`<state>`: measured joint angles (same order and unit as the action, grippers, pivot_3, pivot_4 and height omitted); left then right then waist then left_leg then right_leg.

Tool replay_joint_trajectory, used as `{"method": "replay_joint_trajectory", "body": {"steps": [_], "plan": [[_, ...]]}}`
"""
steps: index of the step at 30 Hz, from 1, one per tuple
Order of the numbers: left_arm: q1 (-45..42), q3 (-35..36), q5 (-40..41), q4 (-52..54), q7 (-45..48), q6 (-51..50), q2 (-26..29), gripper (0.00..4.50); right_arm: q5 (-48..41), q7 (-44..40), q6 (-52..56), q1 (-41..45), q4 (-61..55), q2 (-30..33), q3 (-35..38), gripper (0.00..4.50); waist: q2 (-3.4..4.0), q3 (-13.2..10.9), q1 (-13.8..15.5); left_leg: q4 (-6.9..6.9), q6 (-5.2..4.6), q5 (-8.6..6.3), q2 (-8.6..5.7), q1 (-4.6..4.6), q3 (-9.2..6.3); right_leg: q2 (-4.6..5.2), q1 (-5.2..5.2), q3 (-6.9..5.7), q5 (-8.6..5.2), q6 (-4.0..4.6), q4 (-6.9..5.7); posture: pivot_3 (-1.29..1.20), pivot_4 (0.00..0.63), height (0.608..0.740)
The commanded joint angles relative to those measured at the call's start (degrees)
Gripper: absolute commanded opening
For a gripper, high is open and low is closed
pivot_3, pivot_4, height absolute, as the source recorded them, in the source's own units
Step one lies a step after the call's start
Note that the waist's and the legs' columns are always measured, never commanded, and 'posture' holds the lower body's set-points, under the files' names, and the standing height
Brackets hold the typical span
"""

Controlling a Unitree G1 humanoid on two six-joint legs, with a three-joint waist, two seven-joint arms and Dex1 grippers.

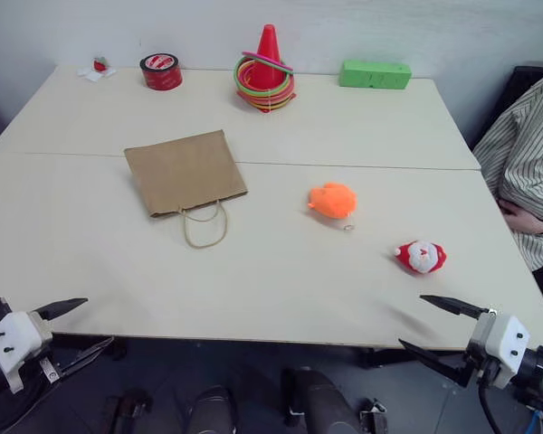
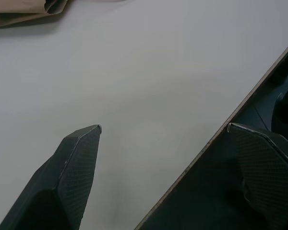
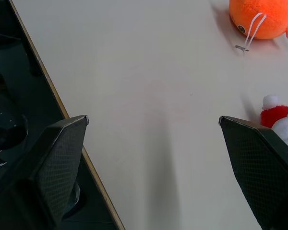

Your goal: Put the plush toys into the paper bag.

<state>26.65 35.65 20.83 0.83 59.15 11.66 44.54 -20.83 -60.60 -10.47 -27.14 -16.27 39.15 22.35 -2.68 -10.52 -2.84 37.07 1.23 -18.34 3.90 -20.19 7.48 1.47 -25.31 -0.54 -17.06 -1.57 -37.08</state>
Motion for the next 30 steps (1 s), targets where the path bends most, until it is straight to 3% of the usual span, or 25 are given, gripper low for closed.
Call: {"method": "replay_joint_trajectory", "body": {"steps": [1, 4, 8, 15, 18, 25, 30], "plan": [[-1.34, 1.41, 2.82, 0.05, 0.88, -3.25, 1.99, 4.41, -1.08, 1.31, 0.80, 1.16, -2.49, -0.56, -1.62, 4.48, -0.03, 0.03, -0.01, 0.00, 0.00, 0.00, 0.00, 0.00, 0.00, 0.00, 0.00, 0.00, 0.00, 0.00, -0.01, 0.00, 0.150, 0.740], [-4.91, -0.29, 8.05, 3.13, 1.39, -12.56, 4.17, 4.41, -3.17, 4.56, 2.75, 4.93, -5.52, -2.53, -3.36, 4.48, -0.03, 0.04, -0.16, 0.03, 0.00, 0.00, 0.02, 0.00, 0.00, 0.00, 0.00, -0.01, 0.00, 0.00, -0.05, 0.00, 0.150, 0.740], [-18.93, -5.14, 9.54, 3.58, -7.34, -24.66, 5.44, 4.41, -5.25, 10.40, 5.91, 11.95, -9.70, -6.10, -6.26, 4.48, -0.02, 0.04, 0.15, 0.10, 0.03, 0.05, -0.02, 0.03, -0.05, 0.03, 0.04, -0.01, 0.01, -0.01, -0.22, 0.00, 0.150, 0.740], [-44.39, -25.91, -6.20, -7.33, -10.07, -16.94, 0.71, 4.41, -4.07, 12.91, 8.76, 24.40, -10.27, -8.22, -14.10, 4.48, 0.00, 0.08, 1.28, 0.16, 0.13, 0.14, -0.11, 0.00, -0.03, 0.00, -0.01, 0.00, 0.03, -0.05, -0.35, 0.00, 0.150, 0.740], [-52.40, -30.05, -11.78, -15.51, -12.89, -11.27, -2.25, 3.86, -2.78, 12.72, 7.97, 26.17, -8.70, -8.32, -15.54, 4.50, -0.02, 0.09, 1.29, 0.24, 0.30, 0.22, -0.12, -0.10, 0.00, -0.06, -0.07, -0.03, 0.03, -0.05, -0.33, 0.00, 0.150, 0.740], [-60.43, -34.73, -13.77, -23.33, -7.17, -4.90, -4.09, 1.62, -0.79, 12.68, 5.71, 25.71, -5.91, -7.90, -14.81, 4.50, -0.02, 0.09, 1.23, 0.34, 0.29, 0.22, -0.07, -0.05, 0.20, -0.06, -0.10, 0.07, 0.04, -0.08, -0.43, 0.00, 0.150, 0.740], [-65.27, -36.37, -11.95, -25.38, -0.01, -6.45, -4.43, 0.01, -1.31, 11.67, 5.31, 24.96, -4.80, -7.58, -14.92, 4.50, -0.02, 0.09, 1.33, 0.62, 0.28, 0.22, -0.10, -0.12, 0.23, -0.05, -0.09, 0.03, 0.04, -0.08, -0.56, 0.00, 0.150, 0.740]]}}
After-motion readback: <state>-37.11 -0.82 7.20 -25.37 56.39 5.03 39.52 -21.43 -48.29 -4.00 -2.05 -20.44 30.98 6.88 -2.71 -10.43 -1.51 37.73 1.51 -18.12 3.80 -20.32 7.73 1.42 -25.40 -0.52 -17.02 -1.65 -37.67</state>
